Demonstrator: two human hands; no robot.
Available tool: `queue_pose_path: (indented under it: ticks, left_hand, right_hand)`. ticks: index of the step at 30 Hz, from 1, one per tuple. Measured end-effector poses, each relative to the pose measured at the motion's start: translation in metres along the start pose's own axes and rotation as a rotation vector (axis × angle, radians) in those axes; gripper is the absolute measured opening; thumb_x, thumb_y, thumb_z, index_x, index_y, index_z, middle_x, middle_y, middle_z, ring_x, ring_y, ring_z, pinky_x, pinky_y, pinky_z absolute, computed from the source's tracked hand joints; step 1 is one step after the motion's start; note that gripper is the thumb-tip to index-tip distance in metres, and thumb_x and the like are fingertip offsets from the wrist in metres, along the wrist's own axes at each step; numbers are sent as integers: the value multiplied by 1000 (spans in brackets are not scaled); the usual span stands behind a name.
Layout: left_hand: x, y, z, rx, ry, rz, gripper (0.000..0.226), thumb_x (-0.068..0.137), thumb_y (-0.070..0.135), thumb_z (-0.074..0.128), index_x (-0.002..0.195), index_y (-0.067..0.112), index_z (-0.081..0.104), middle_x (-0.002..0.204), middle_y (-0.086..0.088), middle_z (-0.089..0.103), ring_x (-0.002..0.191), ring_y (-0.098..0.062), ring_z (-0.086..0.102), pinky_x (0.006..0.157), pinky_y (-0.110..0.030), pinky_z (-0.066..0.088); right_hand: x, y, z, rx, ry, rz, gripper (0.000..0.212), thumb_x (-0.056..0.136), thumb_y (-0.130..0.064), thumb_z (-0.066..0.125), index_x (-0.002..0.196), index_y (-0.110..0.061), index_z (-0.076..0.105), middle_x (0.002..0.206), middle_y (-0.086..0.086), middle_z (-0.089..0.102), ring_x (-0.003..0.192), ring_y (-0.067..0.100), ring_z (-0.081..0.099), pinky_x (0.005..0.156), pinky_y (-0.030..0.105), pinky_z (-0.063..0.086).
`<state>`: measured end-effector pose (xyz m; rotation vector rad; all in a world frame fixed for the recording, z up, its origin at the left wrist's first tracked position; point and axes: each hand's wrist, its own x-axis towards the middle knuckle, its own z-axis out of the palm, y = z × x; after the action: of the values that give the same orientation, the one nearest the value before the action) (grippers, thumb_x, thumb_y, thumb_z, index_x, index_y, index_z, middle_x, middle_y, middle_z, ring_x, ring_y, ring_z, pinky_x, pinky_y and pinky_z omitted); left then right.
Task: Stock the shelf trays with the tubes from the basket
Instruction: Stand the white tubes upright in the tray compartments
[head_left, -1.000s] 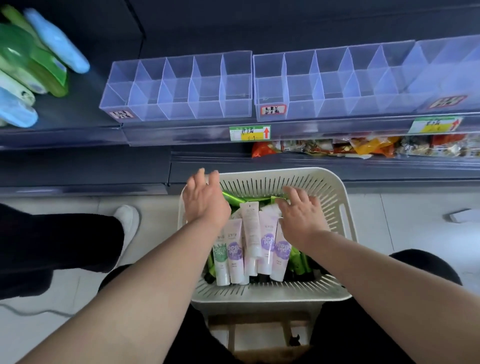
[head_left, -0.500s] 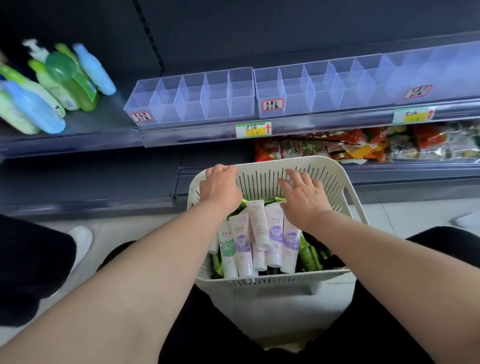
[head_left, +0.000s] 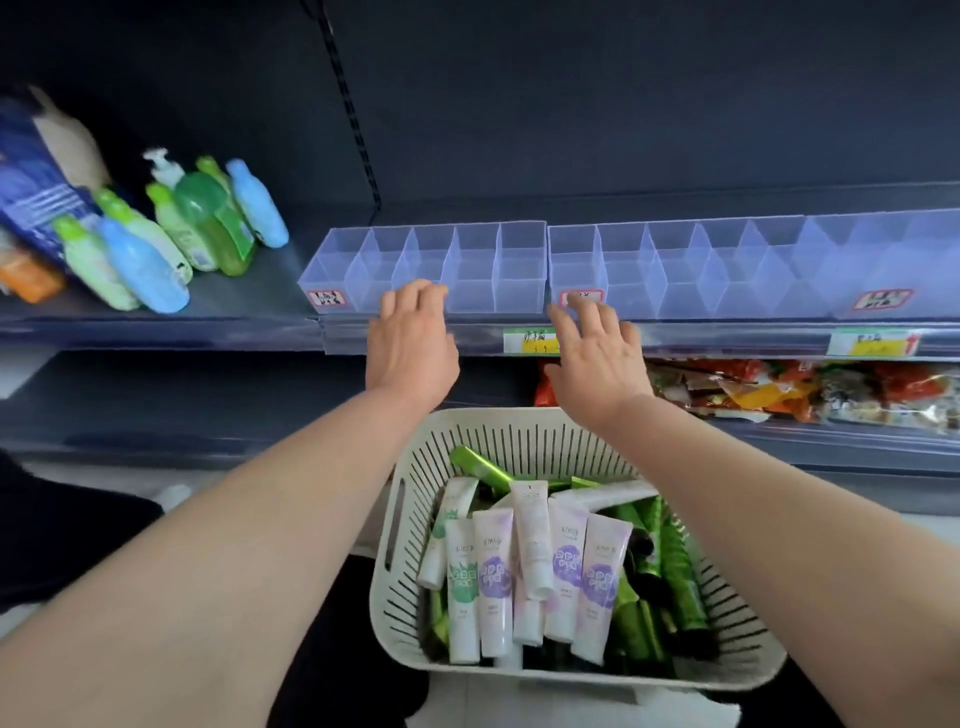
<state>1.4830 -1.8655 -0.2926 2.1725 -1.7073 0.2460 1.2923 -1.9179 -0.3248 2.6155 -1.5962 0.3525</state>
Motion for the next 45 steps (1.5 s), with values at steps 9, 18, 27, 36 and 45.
queue_pose_path:
  ticks: [9,18,27,36,45]
  left_hand:
    - [45,5,-13,94,-251,-81,68,89,16,55,149,23,24,150,-9,29,135,-30,27,103,-42,34]
    - [61,11,10,107,-405,-59,77,91,22,56,153,26,11,157,-13,17,146,-33,9,116,-43,20]
    - [66,11,19,68,-344,0,53,93,24,51,143,33,35,145,-12,31,130,-34,32,112,-44,26]
    - [54,33,20,-19,-336,-3,54,91,21,54,141,33,39,142,-11,33,130,-30,33,108,-42,29]
    - [0,28,23,-145,-126,103,39,91,16,55,130,20,51,131,-3,51,121,-25,42,96,-39,43]
  right_hand:
    - [28,26,-16,-84,-55,-25,72,95,-32,45,152,-19,4,160,4,2,147,23,-2,115,48,11]
    - [32,26,-3,-139,-145,-44,75,97,-35,40,151,-21,-10,160,3,-7,146,25,-8,115,52,8]
    - [39,38,-3,-259,-45,-40,73,93,-42,44,149,-26,1,148,3,27,137,24,24,109,55,20]
    - [33,44,-9,-188,-93,7,73,94,-41,44,150,-23,1,156,8,14,144,27,11,111,53,21]
    - [-29,25,14,-54,-36,-81,59,90,-28,51,144,-21,30,151,6,25,132,27,30,105,45,30]
